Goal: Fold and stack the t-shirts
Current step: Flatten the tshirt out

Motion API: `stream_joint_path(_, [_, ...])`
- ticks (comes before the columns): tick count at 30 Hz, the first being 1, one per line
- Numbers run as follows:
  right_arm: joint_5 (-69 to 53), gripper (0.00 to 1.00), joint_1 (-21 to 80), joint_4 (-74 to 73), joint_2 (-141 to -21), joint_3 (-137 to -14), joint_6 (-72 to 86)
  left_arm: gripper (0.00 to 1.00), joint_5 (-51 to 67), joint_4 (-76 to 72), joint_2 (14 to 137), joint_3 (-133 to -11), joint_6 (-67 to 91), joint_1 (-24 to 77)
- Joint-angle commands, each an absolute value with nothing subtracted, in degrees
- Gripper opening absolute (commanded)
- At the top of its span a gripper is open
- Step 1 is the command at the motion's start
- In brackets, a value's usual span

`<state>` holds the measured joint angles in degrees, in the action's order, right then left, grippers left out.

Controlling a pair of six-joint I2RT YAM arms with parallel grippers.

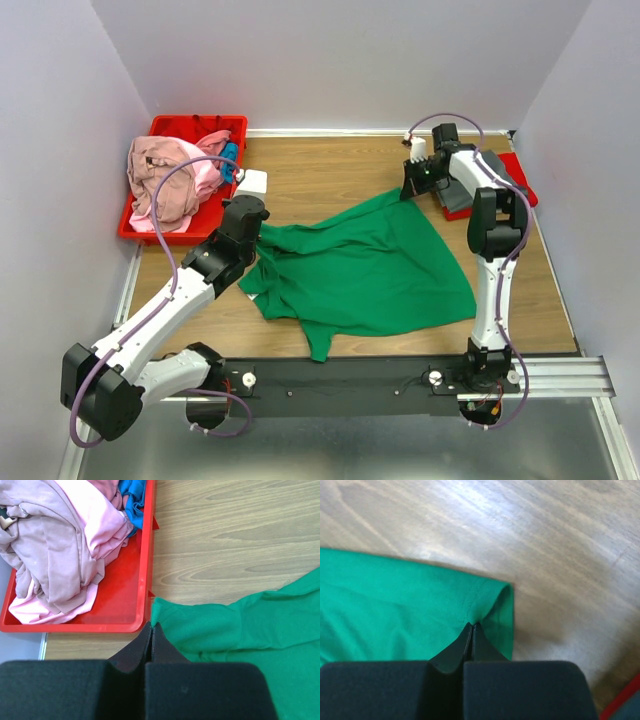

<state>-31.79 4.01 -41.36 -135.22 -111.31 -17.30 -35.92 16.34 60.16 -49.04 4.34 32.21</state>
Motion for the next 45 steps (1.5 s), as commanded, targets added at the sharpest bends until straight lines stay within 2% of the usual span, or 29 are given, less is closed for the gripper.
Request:
stream_joint_path(1, [-33.65, 0.0, 3.95, -41.84, -127.2, -109.35, -20.47, 0.0, -35.86, 14.15, 58.71, -48.51, 4.31, 31.82])
stream_joint_path(9, [-36.12, 0.0, 3.95, -41.92, -114.72, -105.21, -23.47, 0.0, -33.49, 12.39, 53.62, -49.92, 3.34, 31.9])
stream_joint_path(18, [-35.59, 0.0, 3.95, -43.5, -100.56, -105.55, -23.91, 0.0, -32.35, 12.92, 47.47, -57.82, 1.67, 31.9])
stream_joint_path(25, [-35.16, 0.0, 3.87, -44.47, -88.52, -110.82, -22.68, 0.0, -25.76, 5.2, 41.05, -66.87, 0.44, 31.9])
stream_joint_path(30, [-33.05, 0.0, 3.95, -44.38, -81.84, -120.55, -19.87, 0.0, -20.57, 0.26, 40.34, -74.52, 0.62, 31.82])
stream_joint_path(33, [-30.5, 0.0, 3.87, -43.69, -79.55, -127.15, -17.93, 0.0, -18.2, -1.58, 41.04, -79.0, 0.62, 31.82])
stream_joint_path(45, [-21.36, 0.0, 2.99, -37.71, -70.67, -134.64, -14.24, 0.0, -5.98, -7.56, 37.35, -86.65, 1.93, 31.9])
